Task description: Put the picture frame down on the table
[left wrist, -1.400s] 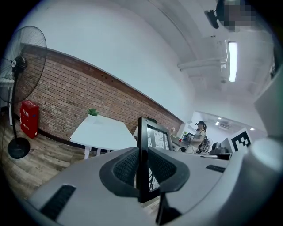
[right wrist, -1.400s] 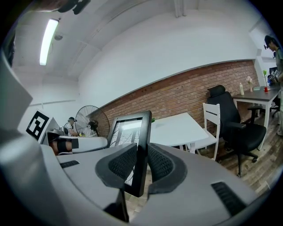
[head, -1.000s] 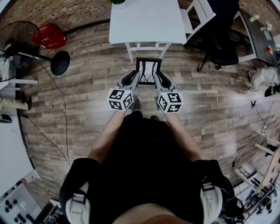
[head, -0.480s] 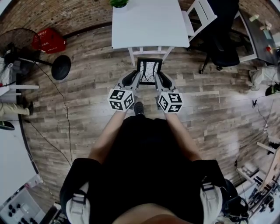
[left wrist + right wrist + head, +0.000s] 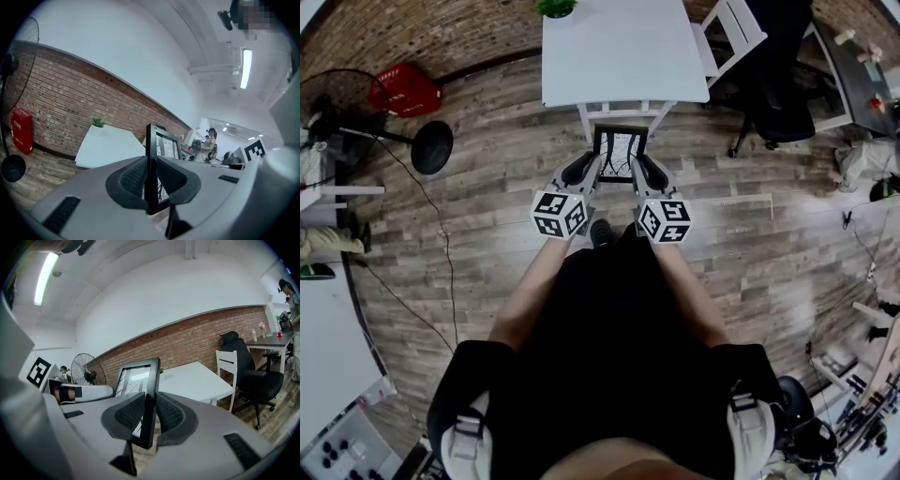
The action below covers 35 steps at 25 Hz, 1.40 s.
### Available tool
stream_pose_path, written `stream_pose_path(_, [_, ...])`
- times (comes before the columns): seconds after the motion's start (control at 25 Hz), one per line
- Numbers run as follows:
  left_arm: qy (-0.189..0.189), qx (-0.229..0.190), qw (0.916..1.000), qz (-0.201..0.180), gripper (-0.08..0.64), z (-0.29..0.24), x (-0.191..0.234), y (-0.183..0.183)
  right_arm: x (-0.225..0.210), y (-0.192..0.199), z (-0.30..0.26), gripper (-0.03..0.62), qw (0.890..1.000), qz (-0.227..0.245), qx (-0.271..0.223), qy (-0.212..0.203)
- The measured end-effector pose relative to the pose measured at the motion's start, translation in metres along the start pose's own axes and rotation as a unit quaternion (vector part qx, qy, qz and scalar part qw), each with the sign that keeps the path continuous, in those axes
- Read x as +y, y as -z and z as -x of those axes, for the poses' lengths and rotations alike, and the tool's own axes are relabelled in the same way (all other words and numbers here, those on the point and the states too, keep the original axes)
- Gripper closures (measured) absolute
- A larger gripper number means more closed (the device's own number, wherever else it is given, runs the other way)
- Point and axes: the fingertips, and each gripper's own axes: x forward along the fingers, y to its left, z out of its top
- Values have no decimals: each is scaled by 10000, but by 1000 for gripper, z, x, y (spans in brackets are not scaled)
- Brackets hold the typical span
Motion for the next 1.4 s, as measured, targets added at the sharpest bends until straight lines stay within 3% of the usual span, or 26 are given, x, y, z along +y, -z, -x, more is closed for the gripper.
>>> stream_pose_path(0.84, [-105, 111, 9999, 25, 483, -33, 25, -16, -19, -13, -46, 520, 9998, -109, 109, -145])
stream_pose_path(1.4, [-353, 264, 9989, 187, 483, -109, 56, -36, -68, -35, -113, 520, 9985, -215, 384, -328])
